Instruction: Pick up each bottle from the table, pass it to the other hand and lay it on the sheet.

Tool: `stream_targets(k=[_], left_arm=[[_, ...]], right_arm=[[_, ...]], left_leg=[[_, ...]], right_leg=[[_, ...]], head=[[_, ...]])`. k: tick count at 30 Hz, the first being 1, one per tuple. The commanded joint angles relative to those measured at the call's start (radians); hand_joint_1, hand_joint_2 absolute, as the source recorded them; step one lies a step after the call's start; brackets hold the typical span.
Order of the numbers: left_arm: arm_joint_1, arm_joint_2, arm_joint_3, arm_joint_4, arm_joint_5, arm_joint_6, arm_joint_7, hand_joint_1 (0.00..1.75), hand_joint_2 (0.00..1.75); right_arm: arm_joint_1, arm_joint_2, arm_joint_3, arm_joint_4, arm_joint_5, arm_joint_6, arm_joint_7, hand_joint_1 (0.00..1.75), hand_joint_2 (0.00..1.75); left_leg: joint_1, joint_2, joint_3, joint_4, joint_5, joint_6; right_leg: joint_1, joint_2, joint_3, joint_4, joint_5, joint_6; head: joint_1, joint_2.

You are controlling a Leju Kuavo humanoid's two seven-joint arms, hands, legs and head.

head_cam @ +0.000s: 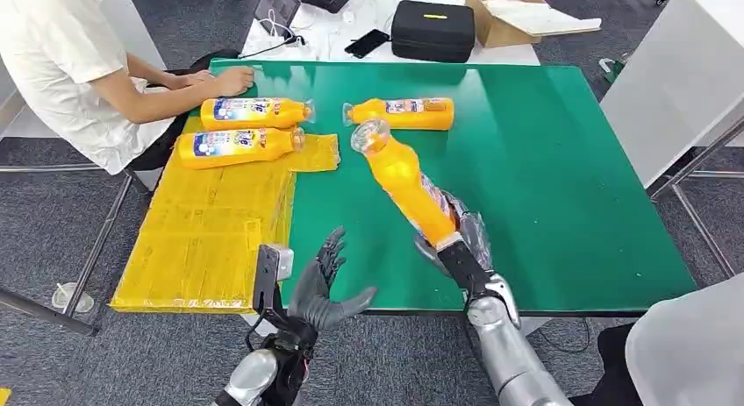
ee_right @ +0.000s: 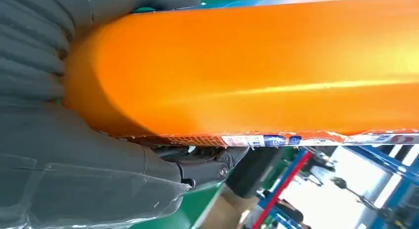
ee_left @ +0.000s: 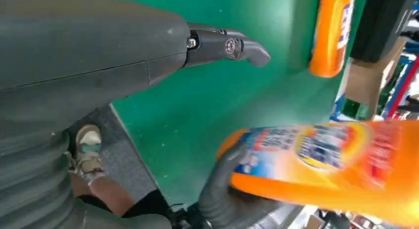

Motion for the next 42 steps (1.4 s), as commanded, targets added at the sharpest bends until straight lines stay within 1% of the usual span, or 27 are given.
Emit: stream_targets(k=[1, 2, 3, 5, 8, 10, 11, 12, 13, 15, 16, 17, 18, 19, 20, 21, 24, 26, 27, 28, 29, 30, 33, 36, 39, 41, 42], left_arm=[[-0.027, 0.041, -0.024, 0.028, 0.004, -0.013, 0.001, 0.00, 1.75], [-0.028, 0.039, -0.018, 0.027, 0.008, -0.010, 0.001, 0.00, 1.75], [-0.031, 0.035, -0.006, 0.024, 0.013, 0.000, -0.003, 0.00, 1.75], [-0.042, 0.027, 0.012, 0.002, 0.012, 0.022, -0.024, 0.00, 1.75], [-0.053, 0.029, 0.021, -0.072, 0.004, 0.028, -0.032, 0.00, 1.75], [-0.058, 0.028, 0.025, -0.118, -0.001, 0.033, -0.029, 0.00, 1.75], [-0.060, 0.028, 0.025, -0.134, -0.002, 0.032, -0.028, 0.00, 1.75], [-0.062, 0.027, 0.022, -0.150, 0.003, 0.029, -0.022, 0.00, 1.75], [-0.061, 0.027, 0.021, -0.154, 0.009, 0.025, -0.017, 0.00, 1.75], [-0.060, 0.024, 0.011, -0.166, 0.026, 0.013, -0.009, 0.00, 1.75], [-0.061, 0.024, 0.008, -0.167, 0.027, 0.012, -0.009, 0.00, 1.75], [-0.061, 0.024, 0.008, -0.167, 0.027, 0.012, -0.009, 0.00, 1.75], [-0.063, 0.023, 0.007, -0.166, 0.032, 0.011, -0.009, 0.00, 1.75], [-0.065, 0.023, 0.005, -0.166, 0.044, 0.006, -0.009, 0.00, 1.75], [-0.066, 0.025, 0.000, -0.169, 0.056, -0.001, -0.007, 0.00, 1.75], [-0.067, 0.027, -0.002, -0.171, 0.063, -0.005, -0.004, 0.00, 1.75], [-0.065, 0.030, -0.006, -0.175, 0.068, -0.009, -0.002, 0.00, 1.75], [-0.065, 0.030, -0.006, -0.175, 0.068, -0.009, -0.002, 0.00, 1.75], [-0.065, 0.032, -0.008, -0.172, 0.087, -0.022, 0.010, 0.00, 1.75], [-0.068, 0.033, -0.009, -0.169, 0.087, -0.022, 0.010, 0.00, 1.75], [-0.072, 0.029, -0.006, -0.156, 0.093, -0.014, 0.016, 0.00, 1.75], [-0.076, 0.025, -0.001, -0.141, 0.100, -0.006, 0.021, 0.00, 1.75], [-0.085, 0.018, 0.008, -0.117, 0.121, -0.003, 0.031, 0.00, 1.75], [-0.087, 0.019, 0.009, -0.114, 0.122, -0.003, 0.031, 0.00, 1.75], [-0.087, 0.019, 0.009, -0.114, 0.122, -0.003, 0.031, 0.00, 1.75], [-0.087, 0.018, 0.009, -0.114, 0.122, -0.003, 0.031, 0.00, 1.75], [-0.087, 0.018, 0.009, -0.114, 0.122, -0.003, 0.031, 0.00, 1.75]], right_arm=[[0.035, 0.055, 0.092, -0.084, -0.043, -0.001, -0.036, 1.75, 1.75], [0.038, 0.056, 0.110, -0.090, -0.044, 0.003, -0.034, 1.73, 1.75], [0.039, 0.057, 0.133, -0.090, -0.035, 0.009, -0.031, 1.75, 1.75], [0.037, 0.053, 0.189, -0.075, -0.017, 0.023, -0.016, 1.75, 1.75], [0.029, 0.054, 0.250, -0.021, -0.004, 0.034, -0.011, 1.75, 1.75], [0.021, 0.059, 0.284, 0.022, -0.003, 0.038, -0.014, 1.73, 1.75], [0.016, 0.060, 0.295, 0.043, -0.003, 0.045, -0.012, 1.75, 1.75], [0.007, 0.063, 0.308, 0.070, 0.006, 0.030, -0.010, 1.75, 1.75], [0.005, 0.064, 0.311, 0.081, 0.007, 0.028, -0.009, 1.75, 1.75], [-0.008, 0.067, 0.328, 0.116, 0.029, -0.001, -0.020, 1.73, 1.75], [-0.008, 0.069, 0.330, 0.120, 0.032, -0.005, -0.022, 1.75, 1.75], [-0.008, 0.069, 0.330, 0.120, 0.032, -0.005, -0.022, 1.75, 1.75], [-0.012, 0.074, 0.330, 0.129, 0.028, -0.004, -0.023, 1.75, 1.75], [-0.016, 0.077, 0.330, 0.142, 0.023, -0.006, -0.026, 1.75, 1.75], [-0.021, 0.079, 0.331, 0.155, 0.024, -0.016, -0.026, 1.75, 1.75], [-0.024, 0.080, 0.330, 0.163, 0.021, -0.016, -0.027, 1.75, 1.75], [-0.028, 0.080, 0.329, 0.173, 0.018, -0.018, -0.031, 1.75, 1.75], [-0.028, 0.080, 0.329, 0.173, 0.018, -0.018, -0.031, 1.75, 1.75], [-0.032, 0.079, 0.334, 0.178, 0.031, -0.039, -0.032, 1.75, 1.75], [-0.035, 0.080, 0.335, 0.181, 0.032, -0.040, -0.033, 1.73, 1.75], [-0.040, 0.082, 0.341, 0.185, 0.041, -0.051, -0.037, 1.71, 1.75], [-0.043, 0.084, 0.351, 0.183, 0.051, -0.061, -0.038, 1.75, 1.75], [-0.043, 0.090, 0.362, 0.172, 0.056, -0.061, -0.037, 1.75, 1.75], [-0.043, 0.092, 0.364, 0.171, 0.057, -0.063, -0.035, 1.75, 1.75], [-0.043, 0.092, 0.364, 0.171, 0.057, -0.063, -0.035, 1.75, 1.75], [-0.042, 0.091, 0.364, 0.172, 0.057, -0.063, -0.035, 1.75, 1.75], [-0.042, 0.091, 0.364, 0.172, 0.057, -0.063, -0.035, 1.75, 1.75]], left_leg=[[0.000, 0.002, 0.003, 0.000, -0.001, 0.000], [0.000, 0.002, 0.004, 0.000, -0.002, 0.000], [0.000, 0.003, 0.005, 0.000, -0.002, 0.000], [0.000, 0.002, 0.002, 0.000, -0.001, 0.000], [0.000, 0.003, 0.006, 0.001, -0.003, 0.000], [0.000, 0.002, 0.004, 0.000, -0.002, 0.000], [0.001, 0.002, 0.004, 0.001, -0.002, 0.000], [0.001, 0.002, 0.003, 0.001, -0.001, 0.000], [0.001, 0.002, 0.005, 0.000, -0.002, 0.000], [0.000, 0.002, 0.002, 0.000, -0.001, 0.000], [0.000, 0.003, 0.005, 0.000, -0.002, 0.001], [0.000, 0.001, 0.002, 0.000, -0.001, 0.000], [0.000, 0.002, 0.005, 0.000, -0.002, 0.001], [0.000, 0.001, 0.003, 0.000, -0.001, 0.000], [0.000, 0.002, 0.005, 0.000, -0.002, 0.001], [0.000, 0.002, 0.003, 0.000, -0.001, 0.000], [0.000, 0.002, 0.005, 0.000, -0.002, 0.000], [0.000, 0.001, 0.002, 0.000, 0.000, 0.000], [0.000, 0.001, 0.004, 0.000, -0.001, 0.000], [0.000, 0.001, 0.003, -0.001, -0.001, 0.000], [0.000, 0.001, 0.005, 0.000, -0.002, 0.000], [0.000, 0.001, 0.003, 0.000, -0.001, 0.000], [0.000, 0.001, 0.004, 0.000, -0.001, 0.001], [0.000, 0.000, 0.002, 0.000, 0.000, 0.000], [0.000, 0.001, 0.005, 0.000, -0.001, 0.001], [0.000, 0.001, 0.002, 0.000, 0.000, 0.000], [0.000, 0.001, 0.004, 0.000, -0.001, 0.001]], right_leg=[[0.000, 0.001, 0.002, 0.000, -0.001, -0.001], [0.001, 0.001, 0.003, 0.000, -0.001, -0.002], [0.001, 0.002, 0.005, 0.000, -0.002, -0.003], [0.001, 0.001, 0.002, 0.000, -0.001, -0.002], [0.001, 0.001, 0.006, 0.001, -0.003, -0.003], [0.001, 0.001, 0.003, 0.000, -0.001, -0.002], [0.001, 0.001, 0.004, 0.001, -0.002, -0.003], [0.001, 0.001, 0.003, 0.000, -0.001, -0.002], [0.001, 0.000, 0.005, 0.000, -0.002, -0.003], [0.001, 0.001, 0.002, 0.000, 0.000, -0.001], [0.000, 0.001, 0.004, 0.000, -0.001, -0.002], [0.000, 0.000, 0.002, 0.000, -0.001, -0.001], [0.001, 0.000, 0.005, 0.000, -0.002, -0.002], [0.000, 0.000, 0.003, 0.000, -0.001, -0.001], [0.001, 0.000, 0.005, 0.000, -0.002, -0.002], [0.001, 0.001, 0.003, 0.000, -0.001, -0.002], [0.001, 0.000, 0.005, 0.000, -0.002, -0.002], [0.000, 0.000, 0.002, 0.000, 0.000, -0.001], [0.001, 0.000, 0.004, 0.000, -0.001, -0.002], [0.000, 0.000, 0.003, 0.000, -0.001, -0.001], [0.001, 0.000, 0.005, 0.000, -0.002, -0.002], [0.000, 0.000, 0.003, 0.000, -0.001, -0.001], [0.000, 0.000, 0.004, 0.000, -0.001, -0.002], [0.000, -0.001, 0.002, 0.000, -0.001, -0.001], [0.000, -0.001, 0.004, 0.000, -0.002, -0.002], [0.000, 0.000, 0.002, 0.000, -0.001, -0.001], [0.000, -0.001, 0.004, 0.000, -0.001, -0.002]], head=[[0.000, 0.000], [0.000, 0.000], [0.000, 0.000], [0.000, 0.000], [0.000, 0.000], [0.000, 0.000], [0.000, 0.000], [0.000, 0.000], [0.000, 0.000], [0.000, 0.000], [0.000, 0.000], [0.000, 0.000], [0.000, 0.000], [0.000, 0.000], [0.000, 0.000], [0.000, 0.000], [0.000, 0.000], [0.000, 0.000], [0.000, 0.000], [0.000, 0.000], [0.000, 0.000], [0.000, 0.000], [0.000, 0.000], [0.000, 0.000], [0.000, 0.000], [0.000, 0.000], [0.000, 0.000]])
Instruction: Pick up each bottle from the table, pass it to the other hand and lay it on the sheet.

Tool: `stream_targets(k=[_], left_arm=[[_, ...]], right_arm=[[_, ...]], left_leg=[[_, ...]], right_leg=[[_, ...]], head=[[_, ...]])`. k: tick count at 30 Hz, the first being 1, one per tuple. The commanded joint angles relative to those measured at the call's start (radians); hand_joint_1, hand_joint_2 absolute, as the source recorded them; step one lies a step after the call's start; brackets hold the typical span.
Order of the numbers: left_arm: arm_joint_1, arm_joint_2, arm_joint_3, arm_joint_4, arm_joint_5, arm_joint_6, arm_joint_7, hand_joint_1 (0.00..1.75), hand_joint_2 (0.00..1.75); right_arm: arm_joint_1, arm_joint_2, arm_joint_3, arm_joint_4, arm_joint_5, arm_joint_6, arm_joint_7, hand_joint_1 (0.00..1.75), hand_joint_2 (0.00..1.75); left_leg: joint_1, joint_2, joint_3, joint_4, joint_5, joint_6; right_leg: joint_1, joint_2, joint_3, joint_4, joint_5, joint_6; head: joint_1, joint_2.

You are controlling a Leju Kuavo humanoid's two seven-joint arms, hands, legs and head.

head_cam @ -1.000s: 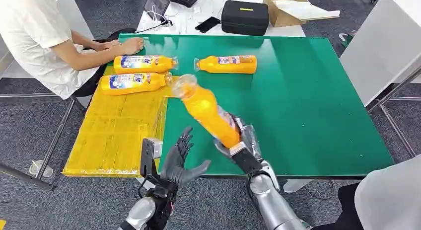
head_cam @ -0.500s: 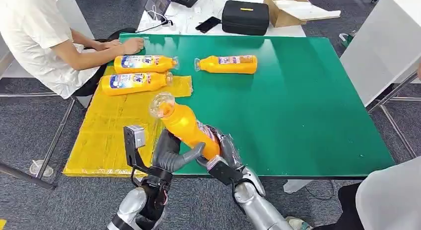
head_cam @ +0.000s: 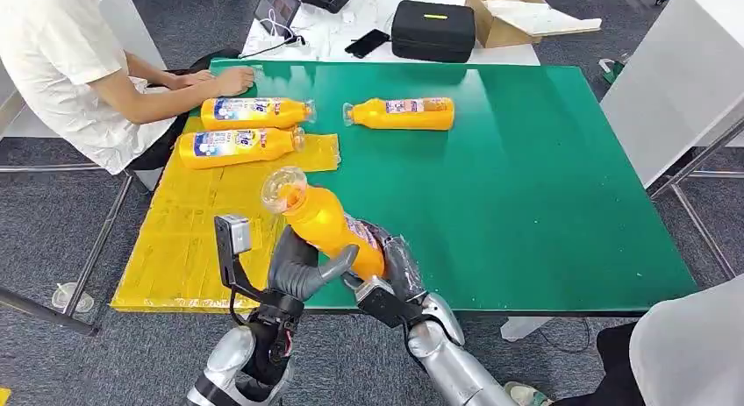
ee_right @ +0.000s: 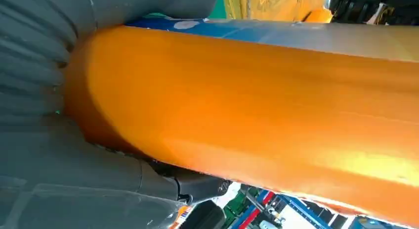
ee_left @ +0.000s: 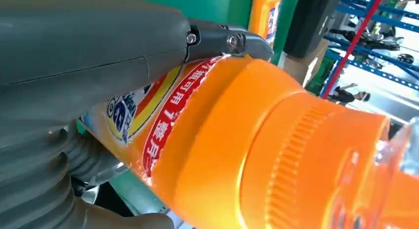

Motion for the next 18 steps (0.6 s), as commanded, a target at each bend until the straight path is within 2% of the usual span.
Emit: stream_targets(k=[1, 6, 11, 12, 13, 14, 15, 16, 18], left_arm=[[-0.048, 0.012, -0.029, 0.060, -0.001, -0.001, 0.011, 0.00, 1.75], [-0.058, 0.012, -0.030, 0.081, 0.008, -0.004, 0.014, 0.00, 1.75], [-0.091, -0.001, -0.024, 0.150, 0.001, 0.011, 0.001, 0.00, 1.75], [-0.093, -0.002, -0.020, 0.154, 0.000, 0.015, -0.006, 0.23, 1.75], [-0.097, -0.004, -0.018, 0.154, -0.021, 0.029, -0.038, 1.36, 1.75], [-0.099, -0.007, -0.014, 0.152, -0.026, 0.033, -0.045, 1.47, 1.75], [-0.098, -0.007, -0.013, 0.148, -0.028, 0.033, -0.050, 1.66, 1.75], [-0.094, -0.007, -0.009, 0.134, -0.030, 0.032, -0.058, 1.75, 1.75], [-0.088, -0.004, -0.006, 0.118, -0.031, 0.029, -0.061, 1.75, 1.75]], right_arm=[[-0.042, 0.000, 0.043, 0.073, 0.007, 0.004, 0.004, 1.75, 1.75], [-0.044, -0.001, 0.063, 0.055, 0.010, 0.014, -0.002, 1.75, 1.75], [-0.040, -0.008, 0.106, 0.006, 0.027, 0.006, 0.011, 1.71, 1.75], [-0.039, -0.008, 0.107, -0.001, 0.020, 0.014, 0.013, 1.75, 1.75], [-0.037, -0.012, 0.111, -0.010, 0.008, 0.029, 0.016, 1.73, 1.75], [-0.037, -0.016, 0.116, -0.015, 0.005, 0.037, 0.019, 1.71, 1.75], [-0.037, -0.017, 0.116, -0.016, 0.000, 0.046, 0.021, 1.73, 1.75], [-0.034, -0.019, 0.115, -0.017, -0.014, 0.064, 0.024, 1.75, 1.75], [-0.031, -0.021, 0.115, -0.017, -0.025, 0.083, 0.022, 1.75, 1.75]], left_leg=[[0.000, 0.000, 0.003, 0.000, -0.001, 0.000], [0.000, 0.001, 0.005, 0.000, -0.002, 0.000], [0.000, 0.000, 0.002, 0.000, -0.001, 0.000], [0.000, 0.001, 0.004, 0.000, -0.002, 0.000], [0.000, 0.001, 0.005, 0.000, -0.002, 0.001], [0.000, 0.000, 0.003, 0.000, -0.001, 0.000], [0.000, 0.000, 0.003, 0.000, -0.001, 0.000], [0.000, 0.000, 0.005, 0.000, -0.002, 0.001], [0.000, 0.000, 0.004, 0.000, -0.002, 0.001]], right_leg=[[0.000, -0.001, 0.003, 0.000, -0.001, -0.001], [0.001, -0.001, 0.005, 0.000, -0.002, -0.002], [0.001, -0.001, 0.002, 0.000, -0.001, -0.001], [0.001, -0.001, 0.004, 0.000, -0.001, -0.002], [0.001, -0.001, 0.005, 0.000, -0.002, -0.002], [0.001, -0.001, 0.003, 0.000, -0.001, -0.002], [0.000, -0.001, 0.003, 0.000, -0.001, -0.001], [0.001, -0.001, 0.005, 0.000, -0.002, -0.002], [0.001, -0.001, 0.004, 0.000, -0.002, -0.002]], head=[[0.000, 0.000], [0.000, 0.000], [0.000, 0.000], [0.000, 0.000], [0.000, 0.000], [0.000, 0.000], [0.000, 0.000], [0.000, 0.000], [0.000, 0.000]])
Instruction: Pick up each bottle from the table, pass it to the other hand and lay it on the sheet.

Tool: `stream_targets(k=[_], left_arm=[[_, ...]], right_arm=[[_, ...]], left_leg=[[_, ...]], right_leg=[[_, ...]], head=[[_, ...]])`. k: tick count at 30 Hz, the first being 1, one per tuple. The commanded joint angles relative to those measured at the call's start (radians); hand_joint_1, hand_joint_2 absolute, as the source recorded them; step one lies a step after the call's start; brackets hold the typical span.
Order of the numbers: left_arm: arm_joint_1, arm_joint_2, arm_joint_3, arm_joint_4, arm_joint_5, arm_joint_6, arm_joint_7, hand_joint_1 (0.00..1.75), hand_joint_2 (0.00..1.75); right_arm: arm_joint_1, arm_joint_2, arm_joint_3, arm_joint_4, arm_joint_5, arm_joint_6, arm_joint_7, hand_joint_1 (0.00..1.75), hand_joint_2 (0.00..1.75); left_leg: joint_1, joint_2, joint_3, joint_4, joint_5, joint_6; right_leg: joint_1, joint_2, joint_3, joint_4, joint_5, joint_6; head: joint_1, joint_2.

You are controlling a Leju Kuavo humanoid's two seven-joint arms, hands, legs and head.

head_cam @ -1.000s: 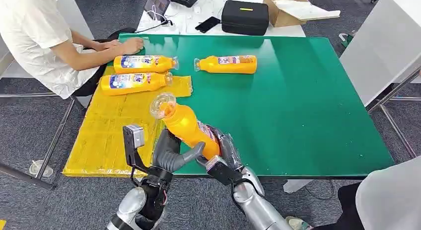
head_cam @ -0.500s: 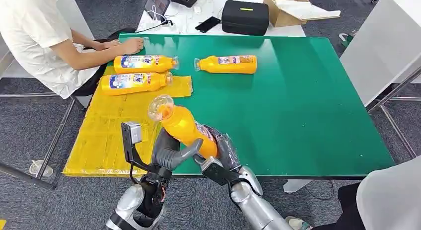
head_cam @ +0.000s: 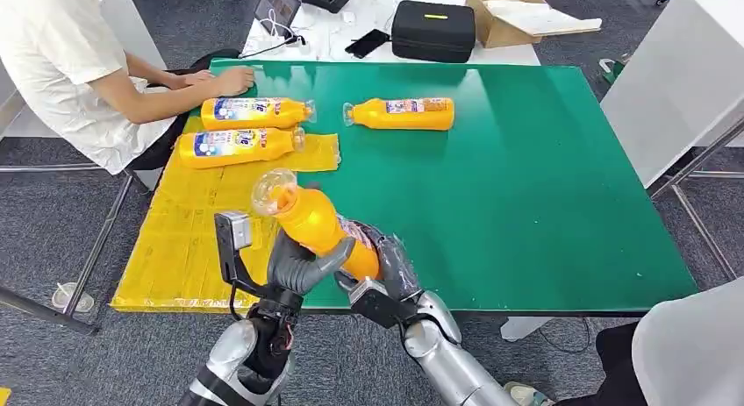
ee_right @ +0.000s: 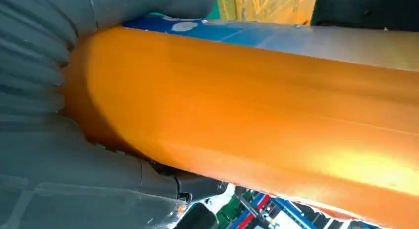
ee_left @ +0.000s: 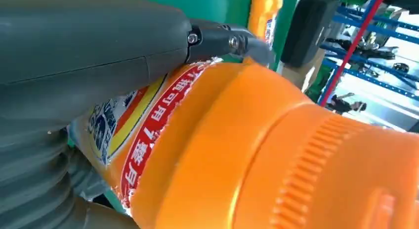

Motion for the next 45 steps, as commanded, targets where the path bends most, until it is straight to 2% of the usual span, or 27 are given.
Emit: stream_targets(k=[1, 2, 3, 4, 7, 8, 10, 11, 22, 23, 24, 28, 30, 31, 33, 34, 35, 36, 37, 38, 39, 41, 42, 43, 45], left_arm=[[-0.038, 0.003, -0.007, 0.028, -0.026, -0.014, -0.090, 1.75, 1.75], [-0.023, 0.008, -0.006, -0.007, -0.027, -0.016, -0.089, 1.75, 1.75], [-0.023, 0.008, -0.006, -0.007, -0.027, -0.016, -0.089, 1.75, 1.75], [-0.012, 0.013, -0.006, -0.031, -0.029, -0.015, -0.087, 1.75, 1.75], [-0.003, 0.014, -0.002, -0.054, -0.032, -0.014, -0.088, 1.75, 1.75], [0.001, 0.015, -0.003, -0.069, -0.035, -0.016, -0.095, 1.75, 1.75], [0.006, 0.015, -0.002, -0.083, -0.035, -0.020, -0.105, 1.75, 1.75], [0.010, 0.018, -0.002, -0.098, -0.035, -0.026, -0.112, 1.75, 1.75], [0.010, 0.018, -0.001, -0.100, -0.035, -0.026, -0.112, 1.75, 1.75], [0.010, 0.018, -0.001, -0.100, -0.035, -0.026, -0.112, 1.75, 1.75], [0.010, 0.018, -0.001, -0.100, -0.035, -0.026, -0.112, 1.75, 1.75], [0.013, 0.020, 0.000, -0.105, -0.036, -0.028, -0.114, 1.75, 1.75], [0.028, 0.031, 0.011, -0.134, -0.062, -0.009, -0.138, 1.75, 1.75], [0.035, 0.036, 0.018, -0.144, -0.074, 0.004, -0.140, 1.75, 1.75], [0.057, 0.056, 0.045, -0.176, -0.176, 0.107, -0.162, 1.75, 1.75], [0.071, 0.054, 0.062, -0.192, -0.211, 0.133, -0.162, 1.75, 1.75], [0.080, 0.062, 0.080, -0.205, -0.275, 0.172, -0.165, 1.75, 1.75], [0.081, 0.071, 0.093, -0.204, -0.336, 0.213, -0.165, 1.75, 1.75], [0.083, 0.072, 0.106, -0.204, -0.387, 0.261, -0.171, 1.75, 1.75], [0.077, 0.081, 0.108, -0.192, -0.466, 0.324, -0.174, 1.75, 1.75], [0.071, 0.085, 0.107, -0.183, -0.499, 0.344, -0.174, 1.75, 1.75], [0.016, 0.097, 0.104, -0.091, -0.801, 0.535, -0.179, 1.75, 1.75], [-0.001, 0.083, 0.147, -0.046, -0.951, 0.592, -0.189, 1.75, 1.75], [0.003, 0.032, 0.257, -0.017, -1.116, 0.592, -0.219, 1.75, 1.75], [-0.046, -0.012, 0.368, 0.109, -1.220, 0.592, -0.217, 1.75, 1.75]], right_arm=[[-0.030, -0.042, 0.106, -0.011, -0.149, 0.316, 0.001, 1.50, 1.75], [-0.015, -0.049, 0.101, -0.038, -0.160, 0.328, 0.008, 1.33, 1.75], [-0.015, -0.049, 0.101, -0.038, -0.160, 0.328, 0.008, 1.33, 1.75], [-0.007, -0.049, 0.092, -0.049, -0.168, 0.333, 0.025, 0.02, 1.75], [0.007, -0.038, 0.079, -0.054, -0.214, 0.405, 0.058, 0.00, 1.75], [0.013, -0.041, 0.075, -0.061, -0.231, 0.431, 0.052, 0.00, 1.75], [0.017, -0.047, 0.081, -0.068, -0.222, 0.424, 0.050, 0.00, 1.75], [0.022, -0.051, 0.076, -0.073, -0.211, 0.401, 0.048, 0.00, 0.00], [0.022, -0.056, 0.074, -0.071, -0.211, 0.401, 0.048, 0.00, 0.00], [0.022, -0.056, 0.074, -0.071, -0.211, 0.401, 0.048, 0.00, 0.00], [0.022, -0.056, 0.074, -0.071, -0.211, 0.401, 0.048, 0.00, 0.00], [0.023, -0.054, 0.067, -0.073, -0.205, 0.381, 0.046, 0.00, 0.00], [0.039, -0.054, 0.018, -0.078, -0.151, 0.207, 0.041, 0.00, 0.00], [0.046, -0.055, -0.007, -0.078, -0.156, 0.178, 0.044, 0.00, 0.00], [0.063, -0.071, -0.072, -0.097, -0.069, -0.059, 0.037, 0.00, 0.00], [0.068, -0.076, -0.101, -0.100, -0.046, -0.120, 0.036, 0.00, 0.00], [0.067, -0.086, -0.148, -0.097, 0.024, -0.267, 0.037, 0.00, 0.00], [0.085, -0.076, -0.222, -0.137, 0.014, -0.360, -0.014, 0.00, 0.00], [0.099, -0.068, -0.271, -0.172, -0.050, -0.342, -0.034, 0.00, 0.00], [0.147, -0.055, -0.320, -0.327, -0.185, -0.297, -0.034, 0.00, 0.00], [0.166, -0.067, -0.317, -0.376, -0.167, -0.353, -0.034, 0.00, 0.00], [0.184, -0.068, -0.327, -0.484, -0.170, -0.334, -0.034, 0.00, 0.00], [0.172, -0.068, -0.310, -0.472, -0.138, -0.333, -0.034, 0.00, 0.00], [0.159, -0.062, -0.298, -0.457, -0.129, -0.319, -0.034, 0.00, 0.00], [0.138, -0.044, -0.267, -0.421, -0.137, -0.294, -0.034, 0.00, 0.00]], left_leg=[[0.000, 0.000, 0.002, 0.000, -0.001, 0.000], [0.000, 0.001, 0.004, 0.000, -0.002, 0.001], [0.000, 0.000, 0.002, 0.000, -0.001, 0.000], [0.000, 0.001, 0.005, 0.000, -0.003, 0.001], [0.000, 0.000, 0.001, 0.000, -0.001, 0.000], [0.000, 0.000, 0.006, 0.001, -0.004, 0.001], [0.000, 0.001, 0.003, 0.000, -0.002, 0.000], [0.000, 0.001, 0.005, 0.000, -0.003, 0.000], [0.000, -0.001, 0.003, 0.000, -0.001, 0.000], [0.000, 0.000, 0.008, 0.000, -0.004, 0.001], [0.000, 0.000, 0.003, 0.000, -0.001, 0.000], [0.000, 0.000, 0.003, 0.000, -0.001, 0.000], [0.000, 0.000, 0.003, 0.000, -0.001, 0.000], [0.000, 0.000, 0.004, 0.000, -0.002, 0.000], [0.000, -0.001, 0.004, -0.001, -0.002, 0.000], [0.000, 0.000, 0.006, -0.001, -0.003, 0.001], [0.000, 0.000, 0.004, -0.001, -0.001, 0.001], [0.000, 0.000, 0.005, -0.001, -0.002, 0.001], [0.000, 0.001, 0.006, -0.001, -0.002, 0.001], [0.000, 0.000, 0.007, -0.001, -0.003, 0.001], [0.000, 0.000, 0.003, 0.000, -0.002, 0.000], [0.000, -0.002, 0.005, 0.001, -0.003, 0.001], [-0.001, -0.001, 0.002, 0.000, -0.001, 0.000], [0.000, -0.002, 0.004, 0.000, -0.002, 0.000], [0.000, 0.003, 0.003, 0.000, -0.001, 0.000]], right_leg=[[0.000, -0.001, 0.002, 0.000, -0.001, -0.001], [0.000, -0.001, 0.004, 0.000, -0.002, -0.002], [0.000, -0.001, 0.002, 0.000, -0.001, -0.001], [0.001, -0.001, 0.005, 0.000, -0.003, -0.002], [0.000, -0.001, 0.002, 0.000, -0.001, -0.001], [0.001, -0.002, 0.007, 0.000, -0.004, -0.003], [0.001, -0.001, 0.003, 0.000, -0.002, -0.002], [0.001, -0.001, 0.005, 0.000, -0.003, -0.002], [0.001, -0.002, 0.003, 0.000, -0.001, -0.001], [0.001, -0.003, 0.008, 0.000, -0.004, -0.003], [0.001, -0.002, 0.003, 0.000, -0.002, -0.001], [0.001, -0.001, 0.003, 0.000, -0.001, -0.001], [0.000, -0.002, 0.003, 0.000, -0.001, -0.001], [0.001, -0.002, 0.004, 0.000, -0.002, -0.002], [0.001, -0.002, 0.005, -0.001, -0.002, -0.002], [0.001, -0.002, 0.006, -0.001, -0.003, -0.002], [0.000, -0.001, 0.004, -0.001, -0.001, -0.001], [0.000, -0.002, 0.005, -0.001, -0.002, -0.002], [0.000, -0.001, 0.006, -0.001, -0.002, -0.002], [0.000, -0.002, 0.007, -0.001, -0.003, -0.002], [0.000, -0.002, 0.003, 0.000, -0.002, -0.002], [0.001, -0.004, 0.005, 0.001, -0.004, -0.003], [0.000, -0.003, 0.002, 0.001, -0.002, -0.002], [0.000, -0.003, 0.004, 0.001, -0.003, -0.003], [0.001, 0.002, 0.002, 0.000, 0.000, -0.002]], head=[[0.000, 0.000], [0.000, 0.000], [0.000, 0.000], [0.000, 0.000], [0.001, 0.000], [0.001, 0.000], [0.000, 0.000], [0.000, 0.000], [0.001, 0.000], [0.000, 0.000], [0.000, 0.000], [0.000, 0.000], [0.001, 0.000], [0.000, 0.000], [0.000, 0.000], [0.001, 0.000], [0.000, 0.000], [0.001, 0.000], [0.000, 0.000], [0.000, 0.000], [0.000, 0.000], [0.000, 0.000], [0.001, 0.000], [0.000, 0.000], [0.000, 0.000]])
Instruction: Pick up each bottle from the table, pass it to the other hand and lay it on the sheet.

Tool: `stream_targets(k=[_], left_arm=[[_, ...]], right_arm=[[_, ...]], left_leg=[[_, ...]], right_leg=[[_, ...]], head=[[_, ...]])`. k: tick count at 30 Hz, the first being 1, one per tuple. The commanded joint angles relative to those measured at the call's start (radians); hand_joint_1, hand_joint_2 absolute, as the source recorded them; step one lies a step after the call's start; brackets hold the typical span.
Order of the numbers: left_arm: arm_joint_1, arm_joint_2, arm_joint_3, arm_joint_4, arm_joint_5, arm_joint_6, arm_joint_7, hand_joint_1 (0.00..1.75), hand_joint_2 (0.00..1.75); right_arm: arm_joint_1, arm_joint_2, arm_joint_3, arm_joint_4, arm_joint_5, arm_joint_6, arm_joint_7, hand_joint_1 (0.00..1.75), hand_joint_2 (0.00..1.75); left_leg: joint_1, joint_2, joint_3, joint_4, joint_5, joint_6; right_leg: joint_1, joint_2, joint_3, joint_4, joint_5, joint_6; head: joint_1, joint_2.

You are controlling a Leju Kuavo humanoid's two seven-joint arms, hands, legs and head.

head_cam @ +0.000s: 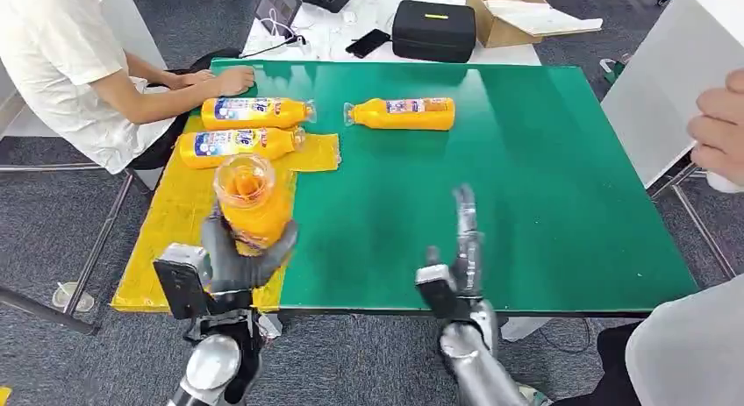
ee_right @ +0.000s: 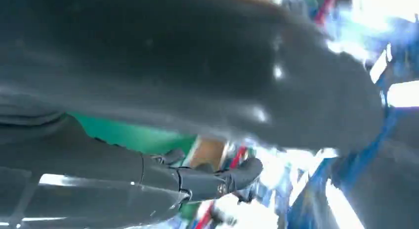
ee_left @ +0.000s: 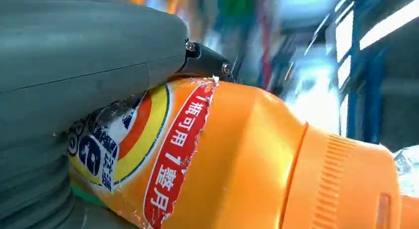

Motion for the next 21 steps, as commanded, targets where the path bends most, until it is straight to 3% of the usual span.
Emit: stream_targets(k=[1, 4, 5, 8, 11, 15, 19, 21], left_arm=[[-0.144, -0.062, 0.301, 0.329, -0.585, 0.151, -0.035, 1.75, 1.75], [-0.222, -0.053, 0.287, 0.514, -0.619, 0.141, 0.024, 1.75, 1.75], [-0.234, -0.049, 0.275, 0.545, -0.615, 0.147, 0.027, 1.75, 1.75], [-0.268, -0.022, 0.234, 0.613, -0.633, 0.151, 0.078, 1.75, 1.75], [-0.328, 0.022, 0.153, 0.737, -0.776, 0.140, 0.211, 1.75, 1.75], [-0.401, 0.032, 0.113, 0.903, -0.793, 0.025, 0.233, 1.75, 1.75], [-0.401, 0.032, 0.113, 0.903, -0.793, 0.025, 0.233, 1.75, 1.75], [-0.416, 0.021, 0.124, 0.938, -0.748, -0.106, 0.247, 1.75, 1.75]], right_arm=[[-0.014, 0.016, -0.029, -0.110, 0.017, 0.049, -0.003, 0.00, 0.00], [-0.029, 0.015, -0.001, -0.072, 0.009, 0.056, -0.003, 0.00, 0.00], [-0.028, 0.012, 0.002, -0.070, 0.003, 0.057, -0.003, 0.00, 1.75], [-0.035, 0.008, 0.000, -0.055, -0.012, 0.067, -0.003, 0.00, 1.75], [-0.045, 0.012, -0.002, -0.037, -0.012, 0.083, -0.003, 0.00, 1.75], [-0.075, 0.019, 0.017, 0.000, -0.013, 0.108, -0.003, 0.00, 1.75], [-0.075, 0.019, 0.017, 0.000, -0.013, 0.108, -0.003, 0.00, 1.75], [-0.079, 0.019, 0.021, 0.012, -0.008, 0.107, -0.003, 0.00, 1.75]], left_leg=[[0.000, 0.003, 0.005, 0.000, -0.001, 0.000], [0.000, 0.002, 0.007, -0.002, 0.000, 0.000], [0.001, 0.002, 0.006, -0.001, 0.000, 0.000], [0.000, 0.002, 0.009, -0.001, 0.000, -0.001], [0.000, 0.001, 0.007, -0.001, 0.001, 0.000], [0.000, 0.002, 0.005, -0.001, 0.002, -0.001], [0.001, 0.003, 0.005, -0.001, 0.001, -0.001], [0.001, 0.003, 0.004, 0.000, 0.001, -0.001]], right_leg=[[0.000, 0.002, 0.004, 0.000, -0.001, -0.002], [0.000, -0.001, 0.006, -0.001, 0.000, -0.002], [0.001, 0.000, 0.004, -0.001, 0.000, -0.002], [0.001, -0.002, 0.008, -0.001, 0.000, -0.004], [0.001, -0.001, 0.007, -0.001, -0.001, -0.002], [0.000, 0.000, 0.004, 0.000, 0.000, -0.002], [0.001, 0.001, 0.004, 0.000, 0.000, -0.002], [0.001, 0.001, 0.003, 0.000, 0.000, -0.002]], head=[[0.000, 0.000], [0.000, 0.000], [0.000, 0.000], [0.000, 0.000], [0.000, 0.000], [0.000, 0.000], [0.000, 0.000], [0.000, 0.000]])
